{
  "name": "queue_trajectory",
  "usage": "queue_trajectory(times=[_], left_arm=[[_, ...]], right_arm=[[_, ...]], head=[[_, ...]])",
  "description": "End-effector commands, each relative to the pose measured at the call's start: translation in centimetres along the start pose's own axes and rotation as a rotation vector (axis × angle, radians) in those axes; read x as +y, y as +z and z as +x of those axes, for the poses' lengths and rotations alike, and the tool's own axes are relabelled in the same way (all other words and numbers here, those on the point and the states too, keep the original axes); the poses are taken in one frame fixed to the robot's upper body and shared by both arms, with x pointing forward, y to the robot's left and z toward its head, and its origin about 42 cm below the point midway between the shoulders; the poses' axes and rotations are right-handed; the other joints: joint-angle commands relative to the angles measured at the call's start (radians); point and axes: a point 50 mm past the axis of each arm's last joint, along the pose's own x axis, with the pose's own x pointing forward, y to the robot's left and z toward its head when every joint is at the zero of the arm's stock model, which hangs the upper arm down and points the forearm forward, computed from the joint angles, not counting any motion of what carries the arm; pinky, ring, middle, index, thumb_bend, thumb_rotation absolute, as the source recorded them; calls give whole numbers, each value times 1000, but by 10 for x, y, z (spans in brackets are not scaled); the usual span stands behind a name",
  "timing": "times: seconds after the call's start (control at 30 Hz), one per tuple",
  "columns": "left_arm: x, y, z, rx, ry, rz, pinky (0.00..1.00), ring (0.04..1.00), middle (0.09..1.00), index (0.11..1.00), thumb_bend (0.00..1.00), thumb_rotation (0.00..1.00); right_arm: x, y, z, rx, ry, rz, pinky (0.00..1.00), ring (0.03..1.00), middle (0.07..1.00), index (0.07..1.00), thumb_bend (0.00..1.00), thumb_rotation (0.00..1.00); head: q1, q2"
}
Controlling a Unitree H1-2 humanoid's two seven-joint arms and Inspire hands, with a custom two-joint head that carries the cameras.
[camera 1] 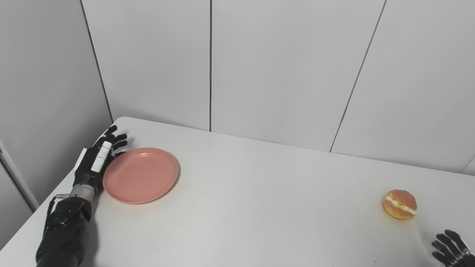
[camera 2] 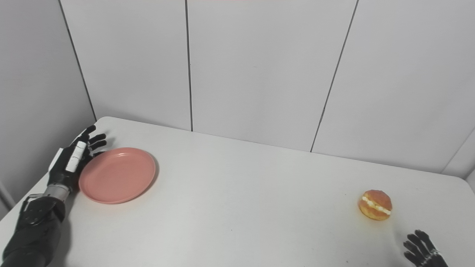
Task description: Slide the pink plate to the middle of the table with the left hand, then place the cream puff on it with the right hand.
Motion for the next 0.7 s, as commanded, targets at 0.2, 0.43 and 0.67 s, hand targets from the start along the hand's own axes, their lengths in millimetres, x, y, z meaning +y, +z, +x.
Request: queue_trajectory(times=[0.2,0.43,0.67], left_arm=[[-34,-11,-11,-28,-72,-49,731,882,848,937,1000,845],[-43,-18,-14,-14,-108,-80,724,885,873,958,1000,843],[-60,-27,-24,1,-133,-86,743,892,903,967,1000,835]], right_arm=[[23,-31,-32,95,-27,56,895,886,898,907,975,856],[24,-29,-32,91,-26,57,899,890,900,908,964,849],[27,-24,-33,86,-24,54,908,896,905,915,949,853]], head=[[-4,2],[-11,4],[-15,8]])
